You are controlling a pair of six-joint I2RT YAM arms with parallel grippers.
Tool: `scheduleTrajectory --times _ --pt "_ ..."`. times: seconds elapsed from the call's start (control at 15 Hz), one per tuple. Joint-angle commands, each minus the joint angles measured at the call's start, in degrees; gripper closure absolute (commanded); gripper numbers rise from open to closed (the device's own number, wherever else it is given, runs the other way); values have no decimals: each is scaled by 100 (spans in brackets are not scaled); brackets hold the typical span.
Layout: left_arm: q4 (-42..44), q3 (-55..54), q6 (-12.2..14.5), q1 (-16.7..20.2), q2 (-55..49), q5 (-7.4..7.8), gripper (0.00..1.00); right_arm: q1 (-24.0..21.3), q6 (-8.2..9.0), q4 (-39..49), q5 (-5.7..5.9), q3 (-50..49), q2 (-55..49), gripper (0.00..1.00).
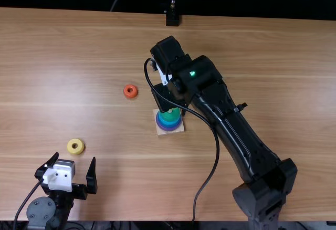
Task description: Build the Hanoi tower: stack the rings onto the peg from bottom to top in this color order: purple, dark blue, light blue, dark green, light green, yellow, orange.
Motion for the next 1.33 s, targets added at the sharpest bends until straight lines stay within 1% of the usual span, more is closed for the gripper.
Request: scheduleTrajectory --times 0.0,0.13,0.2,0.27,0.33,0.4,0.67,0.73,0.8,0.87,0.93,1.0,1.13,1.2,1.27 --pt "-422 -615 86 34 -89 123 0 -3 -28 9 -8 75 25 100" --pt "-422 -615 86 34 -89 123 0 -3 -28 -12 -8 75 25 100" --pt "-422 -615 86 34 -89 123 0 -3 -7 -23 -19 84 25 76" --pt "-422 -615 86 34 -89 123 0 -3 4 -118 -19 66 25 18" --pt "-422 -615 86 34 -89 123 0 5 4 -371 -19 66 25 0" --pt "-422 -615 86 34 -89 123 0 5 25 -476 -19 57 25 0" --pt "-422 -615 86 34 -89 123 0 -21 35 -392 -29 180 -28 0" --pt "-422 -615 86 34 -89 123 0 -12 35 -328 2 259 -45 0" --pt "-422 -615 86 34 -89 123 0 -12 35 -118 34 286 -54 0" --pt "-422 -615 86 34 -89 123 0 -30 35 231 34 207 -160 0" --pt "-422 -615 86 34 -89 123 0 -56 35 684 34 145 -494 0" --pt "-422 -615 86 34 -89 123 0 -188 35 1095 55 -154 -916 0" --pt "-422 -615 86 34 -89 123 0 -680 14 2161 171 -1129 -1724 0" --pt "-422 -615 86 34 -89 123 0 -874 14 2699 277 -1736 -2208 0" --pt "-422 -615 86 34 -89 123 0 -1076 -17 3226 414 -2395 -2779 0"
